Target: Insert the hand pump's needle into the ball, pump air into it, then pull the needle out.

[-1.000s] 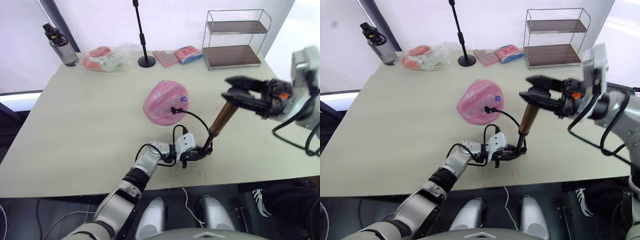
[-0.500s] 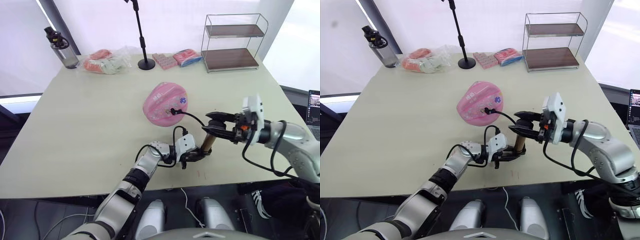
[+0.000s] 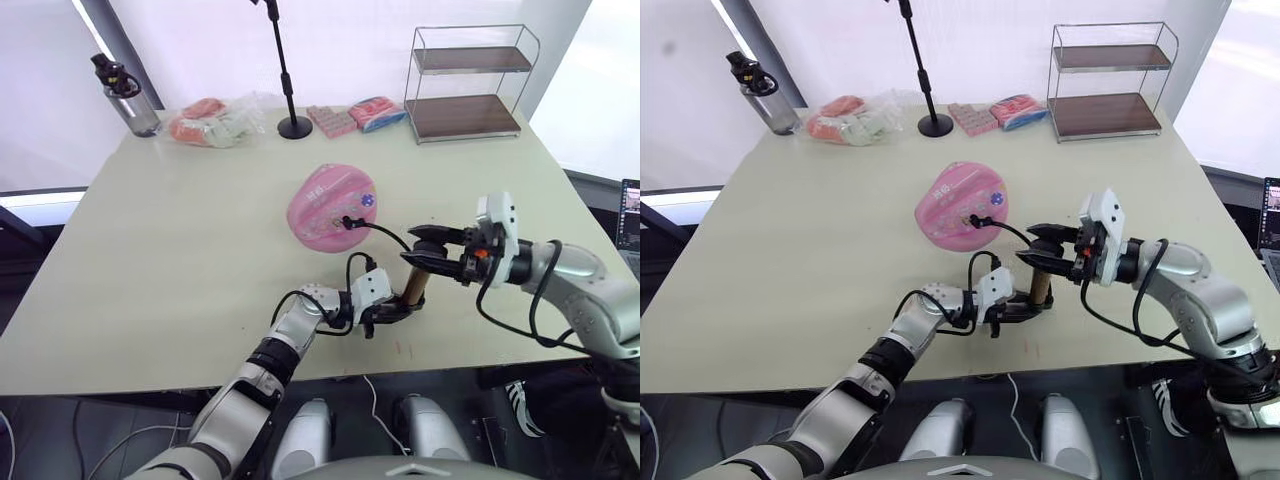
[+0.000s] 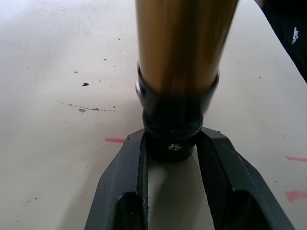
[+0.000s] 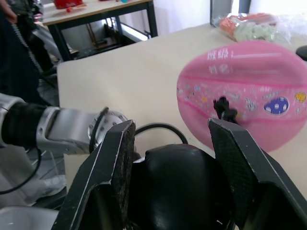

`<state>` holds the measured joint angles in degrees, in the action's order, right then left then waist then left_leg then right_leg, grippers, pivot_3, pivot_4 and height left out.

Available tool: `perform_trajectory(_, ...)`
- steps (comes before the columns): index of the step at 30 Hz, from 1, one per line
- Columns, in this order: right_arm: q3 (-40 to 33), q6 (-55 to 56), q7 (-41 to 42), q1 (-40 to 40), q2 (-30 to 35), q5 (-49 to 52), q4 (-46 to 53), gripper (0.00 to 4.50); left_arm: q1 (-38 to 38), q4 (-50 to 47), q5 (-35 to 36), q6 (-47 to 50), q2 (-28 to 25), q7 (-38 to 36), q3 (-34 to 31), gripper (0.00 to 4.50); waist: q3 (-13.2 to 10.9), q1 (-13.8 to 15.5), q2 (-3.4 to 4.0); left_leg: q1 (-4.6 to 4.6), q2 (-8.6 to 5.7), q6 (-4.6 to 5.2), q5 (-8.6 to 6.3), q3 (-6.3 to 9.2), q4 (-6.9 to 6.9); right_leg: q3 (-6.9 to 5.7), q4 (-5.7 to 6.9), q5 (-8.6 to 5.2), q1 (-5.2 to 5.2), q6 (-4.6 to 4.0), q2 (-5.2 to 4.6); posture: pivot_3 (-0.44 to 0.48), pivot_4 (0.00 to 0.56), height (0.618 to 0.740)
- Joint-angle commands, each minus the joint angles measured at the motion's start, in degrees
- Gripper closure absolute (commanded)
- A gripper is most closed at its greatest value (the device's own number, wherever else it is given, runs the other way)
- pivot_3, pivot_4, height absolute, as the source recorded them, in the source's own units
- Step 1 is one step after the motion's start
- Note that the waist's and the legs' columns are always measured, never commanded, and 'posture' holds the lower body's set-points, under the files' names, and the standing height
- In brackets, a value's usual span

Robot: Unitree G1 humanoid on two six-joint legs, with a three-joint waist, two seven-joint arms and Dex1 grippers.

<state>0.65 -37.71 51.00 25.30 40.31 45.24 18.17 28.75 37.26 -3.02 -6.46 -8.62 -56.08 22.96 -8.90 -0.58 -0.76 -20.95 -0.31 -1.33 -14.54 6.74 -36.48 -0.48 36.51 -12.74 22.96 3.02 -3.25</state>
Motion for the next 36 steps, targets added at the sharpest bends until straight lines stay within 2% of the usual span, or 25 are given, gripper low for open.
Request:
perform_trajectory(1,-8.39,-4.51,0.25,6.82,3.84,7.55,2.94,2.49,-2.88,4.96,-2.63,1.64,-0.77,-0.86,2.32,3.41,-0.08,0.06,0.0,-0.03,0.0,0.0,0.0,0.01,0.0,-0.01,-0.02,0.0,0.01,0.0,0.0,0.0,0.15,0.731)
perform_trajectory(7,-13.25,-13.4,-1.25,15.99,8.88,16.87,0.18,2.49,-3.05,5.19,-2.65,1.13,-0.61,-0.87,2.41,3.41,-0.14,0.16,0.04,-0.34,-0.07,0.01,0.0,0.02,-0.01,-0.03,-0.09,0.01,0.22,0.0,-0.08,0.0,0.15,0.731)
perform_trajectory(11,-14.6,-16.41,-3.12,20.86,9.84,19.78,-1.89,2.49,-3.14,5.22,-2.65,0.82,-0.55,-0.86,2.5,3.41,-0.17,0.11,0.07,-0.4,-0.16,0.03,-0.01,0.0,-0.01,-0.03,-0.12,0.02,0.26,0.0,-0.17,0.0,0.15,0.731)
perform_trajectory(15,-15.03,-17.29,-3.81,22.79,9.85,20.22,-2.99,2.49,-3.17,5.35,-2.61,0.52,-0.51,-0.85,2.47,3.41,-0.18,0.15,0.07,-0.84,-0.3,0.05,0.0,0.02,-0.07,-0.04,-0.09,0.04,0.64,0.0,-0.29,0.0,0.15,0.731)
perform_trajectory(20,-14.95,-17.43,-4.33,22.67,9.28,19.79,-3.18,2.49,-3.2,5.69,-2.76,0.05,-0.6,-0.7,2.36,3.41,-0.19,0.11,0.07,-0.88,-0.48,0.11,-0.03,0.02,-0.07,-0.02,-0.11,0.1,0.65,-0.1,-0.45,0.0,0.15,0.731)
perform_trajectory(26,-12.38,-15.41,-5.38,14.78,5.92,16.73,1.16,2.49,-3.29,6.18,-2.72,-1.77,-0.47,0.25,2.04,3.41,-0.16,0.06,0.06,-0.83,-0.47,0.12,-0.04,0.04,-0.09,-0.03,-0.08,0.04,0.62,0.0,-0.45,0.0,0.15,0.731)
perform_trajectory(30,-8.05,-12.02,-3.51,6.28,4.71,11.24,4.48,2.49,-3.16,6.62,-2.63,-1.72,-0.35,0.36,2.02,3.41,-0.04,-0.01,-0.08,-0.72,-0.46,0.12,-0.04,0.05,-0.14,-0.03,-0.01,0.03,0.51,0.03,-0.44,0.0,0.15,0.731)
perform_trajectory(36,-1.53,-4.23,-2.09,-3.45,0.86,2.17,3.46,2.49,-3.12,6.71,-2.54,-0.82,-0.51,0.02,2.12,3.41,0.19,-0.19,-0.26,-0.27,-0.45,0.13,-0.04,0.03,-0.15,-0.02,0.02,0.01,0.14,0.05,-0.44,0.0,0.15,0.731)
